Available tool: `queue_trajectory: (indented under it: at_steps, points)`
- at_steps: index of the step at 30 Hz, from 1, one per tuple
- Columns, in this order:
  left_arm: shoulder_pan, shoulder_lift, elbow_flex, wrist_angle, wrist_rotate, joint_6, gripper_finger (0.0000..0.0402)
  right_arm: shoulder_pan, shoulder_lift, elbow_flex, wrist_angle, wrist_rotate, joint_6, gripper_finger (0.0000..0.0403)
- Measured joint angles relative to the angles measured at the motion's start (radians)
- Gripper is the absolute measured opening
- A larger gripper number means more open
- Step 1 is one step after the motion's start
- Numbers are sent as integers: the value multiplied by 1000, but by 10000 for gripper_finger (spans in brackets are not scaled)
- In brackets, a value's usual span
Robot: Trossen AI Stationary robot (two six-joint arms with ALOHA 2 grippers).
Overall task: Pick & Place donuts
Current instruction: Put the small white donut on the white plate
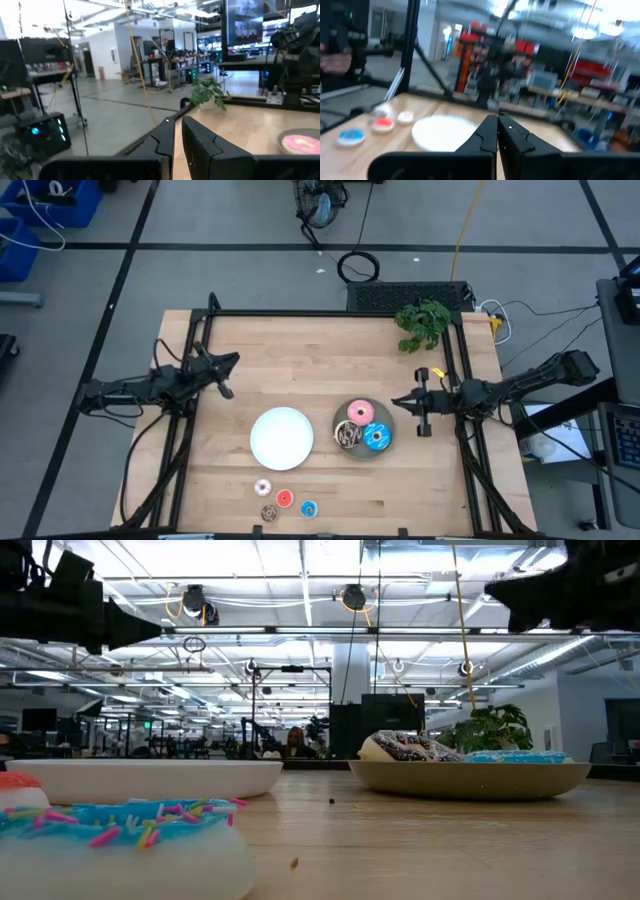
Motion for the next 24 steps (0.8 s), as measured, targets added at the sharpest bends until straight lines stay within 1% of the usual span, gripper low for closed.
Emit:
queue_trajectory:
  at_steps: [2, 6, 9, 10, 11, 13, 15, 17, 19, 21, 24]
  points:
    - [0, 0, 0, -14, 10, -44, 42, 0, -3, -5, 28, 22, -20, 0]
    - [0, 0, 0, -25, 18, -177, 42, 0, -4, -5, 41, 25, -49, 0]
    - [0, 2, 0, -73, 11, -303, 42, 0, -5, -6, 51, 25, -64, 0]
    - [0, 5, 0, -72, 35, -343, 42, 0, -5, -7, 53, 24, -55, 0]
    - [-1, 10, 0, -64, 82, -367, 42, 0, -4, -7, 52, 23, -41, 0]
    - [-13, 30, 2, 1, 218, -394, 42, 0, -4, -7, 52, 23, -6, 0]
    - [-43, 67, 30, 70, 295, -413, 42, 0, -4, -8, 53, 22, 4, 0]
    - [-90, 120, 73, 80, 300, -425, 42, 1, -4, -8, 47, 22, 4, 0]
    - [-146, 194, 139, 55, 269, -429, 42, 2, -4, -8, 40, 22, 18, 0]
    - [-202, 293, 233, 23, 229, -428, 42, 2, -4, -9, 40, 25, 39, 0]
    - [-289, 464, 412, -119, 178, -408, 42, 2, -4, -9, 64, 77, 25, 0]
